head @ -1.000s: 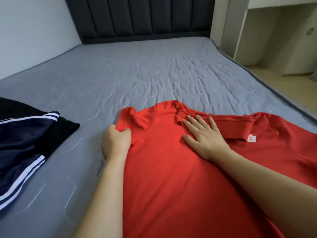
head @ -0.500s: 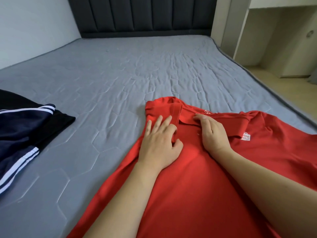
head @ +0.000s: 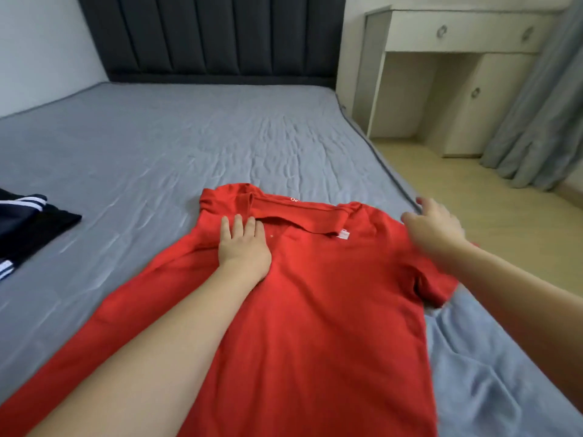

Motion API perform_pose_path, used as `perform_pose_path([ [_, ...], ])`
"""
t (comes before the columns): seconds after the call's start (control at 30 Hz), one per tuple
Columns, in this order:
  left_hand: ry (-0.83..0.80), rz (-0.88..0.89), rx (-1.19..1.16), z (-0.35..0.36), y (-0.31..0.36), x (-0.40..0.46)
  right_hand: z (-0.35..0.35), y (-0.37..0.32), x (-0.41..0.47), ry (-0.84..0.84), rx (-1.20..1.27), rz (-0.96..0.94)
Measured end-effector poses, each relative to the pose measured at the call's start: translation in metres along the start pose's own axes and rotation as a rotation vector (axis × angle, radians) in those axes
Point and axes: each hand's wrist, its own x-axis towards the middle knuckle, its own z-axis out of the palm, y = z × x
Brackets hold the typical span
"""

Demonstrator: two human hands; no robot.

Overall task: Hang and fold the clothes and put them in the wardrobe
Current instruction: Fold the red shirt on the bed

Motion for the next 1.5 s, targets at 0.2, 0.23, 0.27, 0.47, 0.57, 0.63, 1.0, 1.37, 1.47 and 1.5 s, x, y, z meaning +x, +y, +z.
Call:
perform_pose_path([
  [0.2,0.046,0.572,-0.556,-0.037,0.132,-0.094,-0.045,0.096,-0.005,-0.303,0.131,0.107],
  [0.23,0.044,0.640,-0.458,-0.036,0.153,-0.107,-0.048,0.101,-0.006,-0.315,0.094,0.076],
  [0.27,0.063,0.641,-0.367,-0.035,0.171,-0.116,-0.050,0.105,-0.007,-0.313,0.077,0.046],
  [0.47,0.318,0.413,-0.142,-0.030,0.217,-0.114,-0.053,0.105,0.001,-0.308,0.631,0.077],
  [0.57,0.347,0.448,-0.073,-0.031,0.223,-0.114,-0.054,0.103,0.007,-0.412,0.533,0.092],
  [0.63,0.325,0.426,-0.218,-0.035,0.220,-0.110,-0.057,0.096,0.011,-0.408,0.478,0.081],
  [1.0,0.027,-0.198,-0.460,-0.017,0.089,-0.045,0.019,-0.005,-0.012,-0.360,0.227,-0.344],
  [1.37,0.219,0.022,-0.307,0.000,0.022,-0.051,0.069,-0.025,-0.038,-0.129,-0.241,-0.323],
  [1.47,-0.040,0.056,-0.356,0.019,-0.018,-0.070,0.085,-0.029,-0.053,-0.094,-0.321,-0.424],
  [1.5,-0.081,0.078,-0.360,0.026,-0.029,-0.080,0.093,-0.028,-0.062,-0.084,-0.354,-0.469],
])
